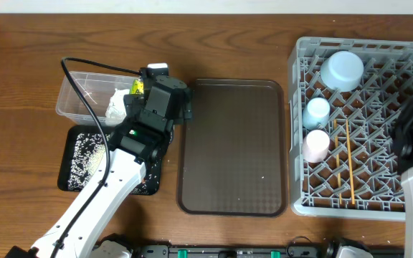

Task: Sort waste into correct bins and load items into the dishwasher rack
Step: 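Carry the blue plate over the rack's right side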

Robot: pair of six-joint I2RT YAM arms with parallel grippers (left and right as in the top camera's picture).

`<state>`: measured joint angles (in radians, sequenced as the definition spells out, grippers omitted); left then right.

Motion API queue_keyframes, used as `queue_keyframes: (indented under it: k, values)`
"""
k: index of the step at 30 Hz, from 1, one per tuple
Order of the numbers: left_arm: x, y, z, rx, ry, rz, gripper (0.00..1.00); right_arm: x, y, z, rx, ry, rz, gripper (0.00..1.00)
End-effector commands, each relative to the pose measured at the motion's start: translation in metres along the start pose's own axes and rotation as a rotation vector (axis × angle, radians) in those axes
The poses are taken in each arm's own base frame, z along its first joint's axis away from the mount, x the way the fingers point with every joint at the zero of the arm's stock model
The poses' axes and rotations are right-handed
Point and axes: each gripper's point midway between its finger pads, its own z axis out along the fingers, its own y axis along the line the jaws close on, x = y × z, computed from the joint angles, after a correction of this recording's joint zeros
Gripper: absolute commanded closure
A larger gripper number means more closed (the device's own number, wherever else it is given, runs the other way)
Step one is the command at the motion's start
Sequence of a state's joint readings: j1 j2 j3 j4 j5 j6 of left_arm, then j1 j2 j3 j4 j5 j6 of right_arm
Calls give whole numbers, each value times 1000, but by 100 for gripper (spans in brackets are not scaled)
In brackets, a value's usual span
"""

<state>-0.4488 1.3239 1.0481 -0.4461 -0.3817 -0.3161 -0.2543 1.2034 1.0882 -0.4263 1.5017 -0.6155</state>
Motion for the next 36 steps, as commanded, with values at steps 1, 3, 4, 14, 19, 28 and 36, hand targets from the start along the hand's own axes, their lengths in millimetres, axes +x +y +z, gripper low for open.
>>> queue_keyframes:
  k: [1, 3, 4, 14, 19, 28, 36]
  values:
    - [-2, 4, -1, -21, -11, 7, 1, 5, -9, 1, 67, 55, -96, 99]
    - [-2, 4, -1, -21, -11, 7, 1, 0, -2, -2, 62, 44, -115, 99]
    - [-2, 4, -1, -21, -11, 7, 1, -2, 2, -3, 58, 36, -124, 99]
    - [-2, 4, -1, -21, -11, 7, 1, -17, 57, -12, 5, -25, -263, 99]
    - [-2, 4, -1, -21, -11, 7, 1, -17, 89, -13, -28, -47, -341, 99]
    - [-2, 4, -1, -21, -11, 7, 1, -36, 145, -39, -199, -186, -388, 99]
    - [-2, 4, -1, -21, -11, 7, 1, -47, 175, -70, -325, -291, -361, 77]
